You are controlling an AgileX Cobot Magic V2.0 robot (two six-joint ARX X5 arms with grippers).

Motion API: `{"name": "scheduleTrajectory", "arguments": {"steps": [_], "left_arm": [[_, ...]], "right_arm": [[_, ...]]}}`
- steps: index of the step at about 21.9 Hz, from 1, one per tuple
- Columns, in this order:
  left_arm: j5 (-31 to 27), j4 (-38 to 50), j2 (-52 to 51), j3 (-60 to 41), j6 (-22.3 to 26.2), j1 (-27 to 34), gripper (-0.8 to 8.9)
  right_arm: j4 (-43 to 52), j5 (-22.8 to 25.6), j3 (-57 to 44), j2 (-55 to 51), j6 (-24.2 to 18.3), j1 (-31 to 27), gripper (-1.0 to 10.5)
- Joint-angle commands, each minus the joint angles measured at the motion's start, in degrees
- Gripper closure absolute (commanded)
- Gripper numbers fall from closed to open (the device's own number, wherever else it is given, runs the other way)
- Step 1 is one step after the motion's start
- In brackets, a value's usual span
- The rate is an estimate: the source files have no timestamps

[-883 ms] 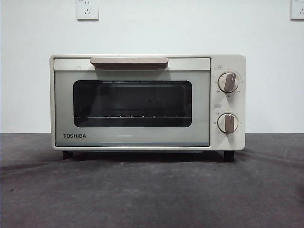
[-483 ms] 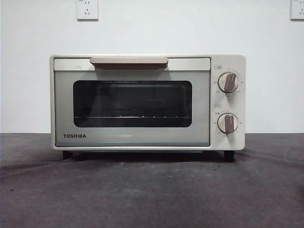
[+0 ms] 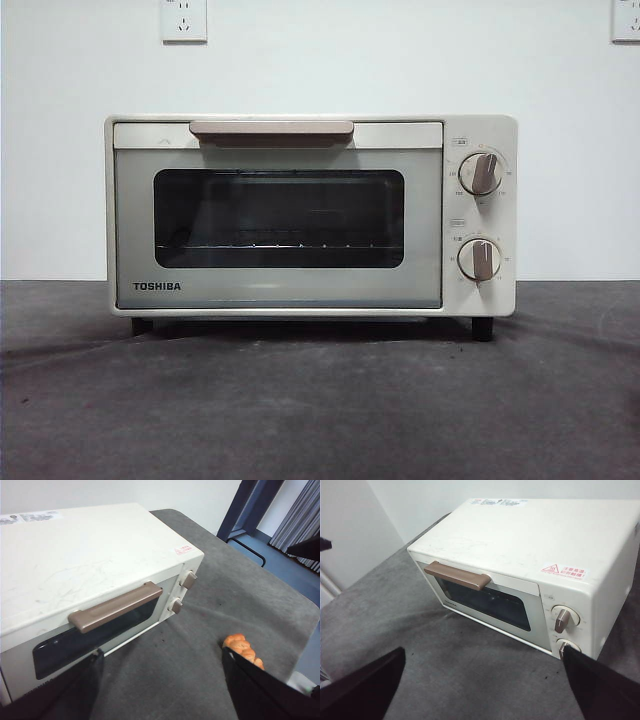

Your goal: The left arm flap open the oven, the right arm pick bread and place it into oven, the left arm flap close the oven

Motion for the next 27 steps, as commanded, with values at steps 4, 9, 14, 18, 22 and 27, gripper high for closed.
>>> {"name": "scheduleTrajectory", "arguments": {"steps": [4,9,14,18,22,27], "left_arm": [[0.2,0.2,0.4,1.0,1.0,-1.0,4.3],[0.2,0.2,0.4,1.0,1.0,-1.0,4.33],[0.2,0.1,0.4,1.0,1.0,-1.1,4.36],[0.2,0.1,0.4,1.0,1.0,-1.4,4.36],[0.2,0.0,0.4,1.0,0.9,-1.6,4.36],[0.2,0.0,0.4,1.0,0.9,-1.7,4.39]], "right_arm": [[-1.8,0.3,1.0,0.6,4.2,0.2,4.3],[-11.3,4.6,0.9,3.1,6.6,0.3,4.3],[-20.4,12.8,-0.5,7.5,7.0,0.4,4.3],[-21.3,15.3,-3.6,10.5,9.0,1.0,4.3],[-18.6,16.7,-9.3,13.0,13.4,2.2,4.3],[-14.1,20.6,-14.8,16.3,17.3,3.7,4.3]]}}
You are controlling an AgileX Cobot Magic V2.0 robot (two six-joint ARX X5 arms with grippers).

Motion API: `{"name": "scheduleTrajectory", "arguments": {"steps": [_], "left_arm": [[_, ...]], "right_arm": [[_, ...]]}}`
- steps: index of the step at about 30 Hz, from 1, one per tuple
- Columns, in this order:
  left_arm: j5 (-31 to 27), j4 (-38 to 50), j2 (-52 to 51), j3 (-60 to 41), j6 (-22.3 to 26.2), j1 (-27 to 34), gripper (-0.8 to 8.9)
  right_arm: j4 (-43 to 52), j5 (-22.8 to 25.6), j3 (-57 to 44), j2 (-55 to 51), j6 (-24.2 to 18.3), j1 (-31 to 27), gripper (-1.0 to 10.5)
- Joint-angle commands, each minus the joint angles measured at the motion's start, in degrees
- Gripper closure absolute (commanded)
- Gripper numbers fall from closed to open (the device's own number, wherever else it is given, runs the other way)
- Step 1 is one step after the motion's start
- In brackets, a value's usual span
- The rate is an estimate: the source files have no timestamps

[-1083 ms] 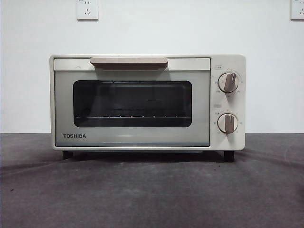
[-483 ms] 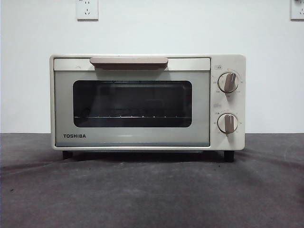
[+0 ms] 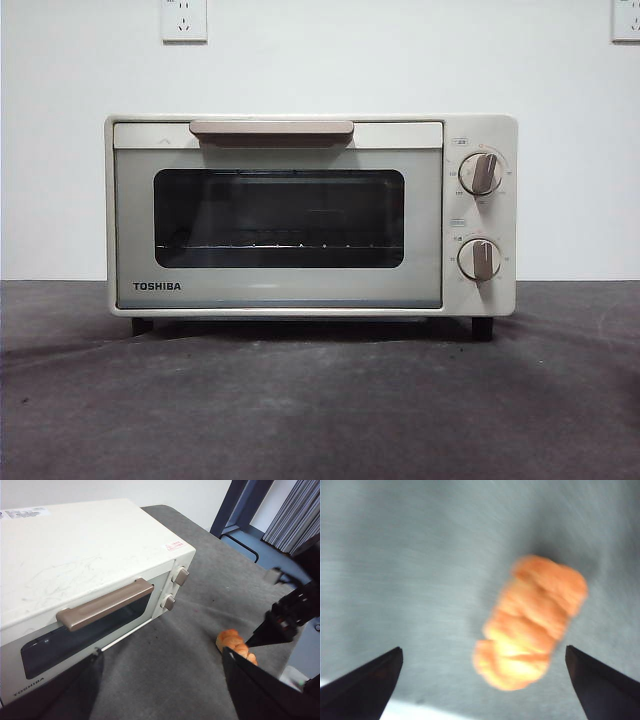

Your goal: The left arm flap open the oven, the right arm pick bread and place it into oven, the left arm flap close the oven

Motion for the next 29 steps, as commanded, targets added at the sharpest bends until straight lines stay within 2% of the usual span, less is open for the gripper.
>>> {"name": "scheduleTrajectory", "arguments": {"steps": [1,5,12,17,19,24,29], "left_arm": [[0.2,0.4,0.4,1.0,0.9,-0.3,4.38],[0.2,0.4,0.4,1.0,0.9,-0.3,4.39],[0.2,0.2,0.4,1.0,0.9,-0.4,4.39],[0.2,0.2,0.4,1.0,0.9,-0.4,4.39],[0.2,0.2,0.4,1.0,0.9,-0.4,4.39],[-2.7,0.2,0.4,1.0,-1.3,-0.4,4.4],[-5.4,0.4,0.5,1.0,-3.3,-0.4,4.39]], "right_arm": [[2.7,2.1,-1.5,2.4,4.0,0.9,4.3],[6.5,2.8,-2.4,5.9,5.4,1.5,4.3],[11.2,7.9,-2.4,12.3,5.6,2.6,4.3],[12.6,8.0,-2.4,16.5,4.5,2.6,4.3],[13.0,8.0,-2.4,17.8,4.0,2.6,4.9],[14.0,7.8,-2.3,18.3,2.9,2.6,7.6],[13.7,6.2,-1.7,16.9,2.7,2.5,7.9]]}}
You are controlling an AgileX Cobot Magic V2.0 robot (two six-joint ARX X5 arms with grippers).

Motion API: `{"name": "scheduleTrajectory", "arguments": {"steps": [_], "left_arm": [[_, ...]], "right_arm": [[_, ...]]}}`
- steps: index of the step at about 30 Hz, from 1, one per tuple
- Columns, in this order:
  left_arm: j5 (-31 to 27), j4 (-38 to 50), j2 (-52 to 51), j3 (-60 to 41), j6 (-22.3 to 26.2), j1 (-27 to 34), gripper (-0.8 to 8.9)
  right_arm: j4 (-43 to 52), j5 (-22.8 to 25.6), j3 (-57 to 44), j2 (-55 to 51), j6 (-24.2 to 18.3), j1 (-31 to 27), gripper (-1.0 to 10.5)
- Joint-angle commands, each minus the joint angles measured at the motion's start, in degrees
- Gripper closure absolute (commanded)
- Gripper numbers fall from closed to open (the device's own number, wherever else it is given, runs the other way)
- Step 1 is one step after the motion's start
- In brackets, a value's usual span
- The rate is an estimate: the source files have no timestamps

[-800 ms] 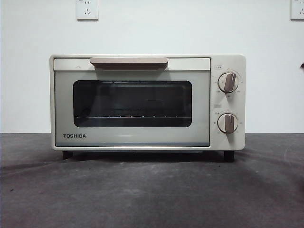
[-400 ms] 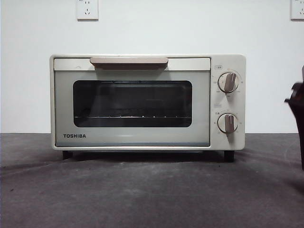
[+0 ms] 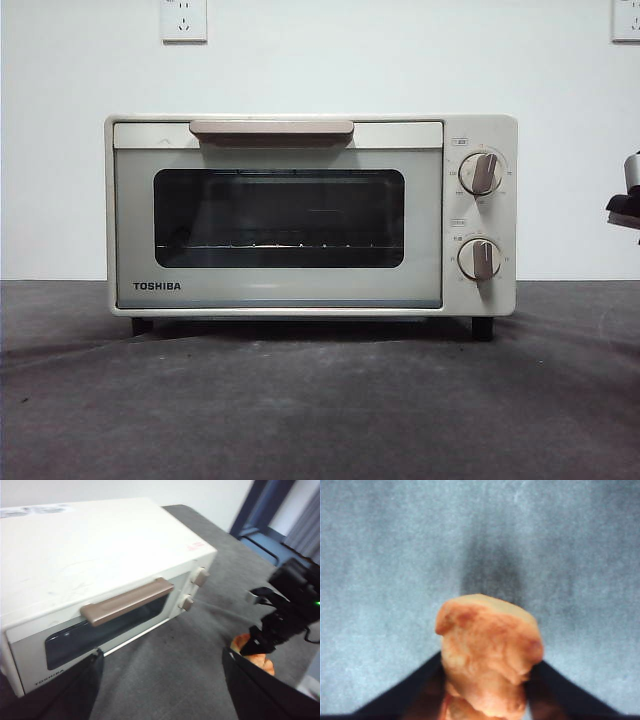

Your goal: The left arm flap open the oven, the right arm pick bread and place it into oven, the left arm flap close the oven

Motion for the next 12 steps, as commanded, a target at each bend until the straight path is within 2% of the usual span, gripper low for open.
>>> {"name": "scheduleTrajectory", "arguments": {"steps": [1,8,12], "left_arm": [[-0.8,0.8,0.7,1.0,-2.1,-0.3,4.39],[-0.9,-0.2,7.3,4.6,-2.8,-1.7,4.57],[-0.9,-3.0,14.1,9.7,-2.1,-3.5,5.95]], "right_arm": [[0.0,-2.4,1.2,-1.0,-0.8,0.2,7.9],[-0.5,-12.6,3.5,-8.8,-1.9,0.2,7.9],[-1.4,-16.9,4.7,-14.3,-2.4,0.2,7.9]]}}
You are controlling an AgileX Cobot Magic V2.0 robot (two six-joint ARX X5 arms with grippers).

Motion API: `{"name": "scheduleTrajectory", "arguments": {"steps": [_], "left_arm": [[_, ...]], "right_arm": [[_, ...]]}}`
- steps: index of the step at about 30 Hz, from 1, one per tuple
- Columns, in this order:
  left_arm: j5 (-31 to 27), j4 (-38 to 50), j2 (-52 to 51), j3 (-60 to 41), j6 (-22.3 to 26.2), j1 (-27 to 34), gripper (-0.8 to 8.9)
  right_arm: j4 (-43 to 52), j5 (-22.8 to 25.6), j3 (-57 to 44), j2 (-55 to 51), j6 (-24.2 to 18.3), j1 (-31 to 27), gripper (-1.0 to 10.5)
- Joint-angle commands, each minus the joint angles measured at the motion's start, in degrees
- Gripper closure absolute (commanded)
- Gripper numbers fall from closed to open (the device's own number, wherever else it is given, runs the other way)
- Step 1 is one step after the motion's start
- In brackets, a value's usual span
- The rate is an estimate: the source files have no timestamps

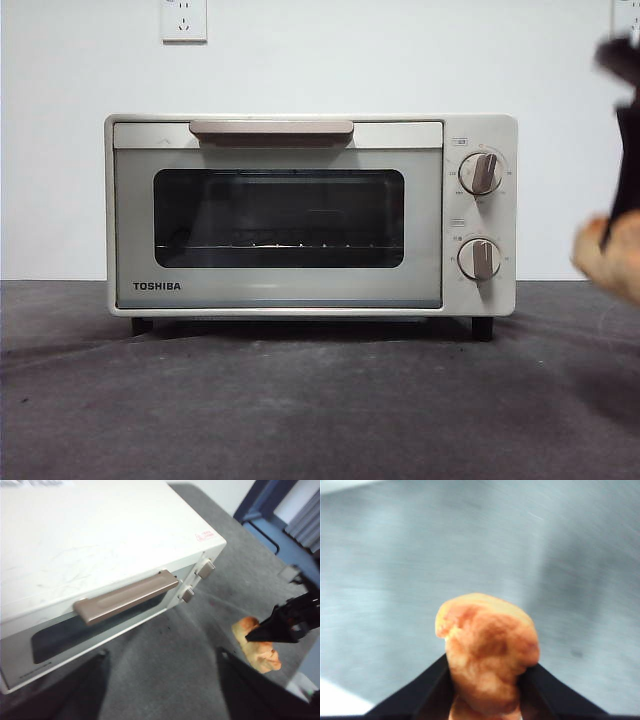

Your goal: The left arm flap open the oven, the right arm pick bread and place it into oven, the left arm flap close the oven

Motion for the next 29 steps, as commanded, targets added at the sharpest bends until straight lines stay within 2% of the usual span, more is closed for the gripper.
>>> {"name": "scheduleTrajectory", "arguments": {"steps": [1,5,7,13,17,29], "left_arm": [[0.0,-1.6,5.4,5.0,0.9,-1.4,6.32],[-0.8,-4.7,13.7,11.6,4.3,-3.1,7.64],[-0.9,-5.5,17.3,14.2,6.0,-3.8,7.96],[-5.9,-6.3,26.1,19.5,13.1,-5.6,7.97],[-6.6,-6.2,29.5,20.2,17.7,-6.5,7.97],[-9.6,-2.4,34.8,20.2,18.8,-7.0,7.97]], "right_arm": [[-1.0,-2.3,1.7,-3.2,-1.1,0.1,7.9],[-3.4,-3.2,3.9,-8.7,-2.2,0.1,7.9],[-4.7,-3.2,5.3,-11.3,-2.6,0.1,7.9],[-7.1,-3.2,9.1,-17.1,-2.8,0.1,7.9],[-7.2,-3.2,10.5,-20.1,-2.8,0.1,7.9],[-7.6,-3.2,11.0,-23.1,-2.8,0.1,7.9]]}}
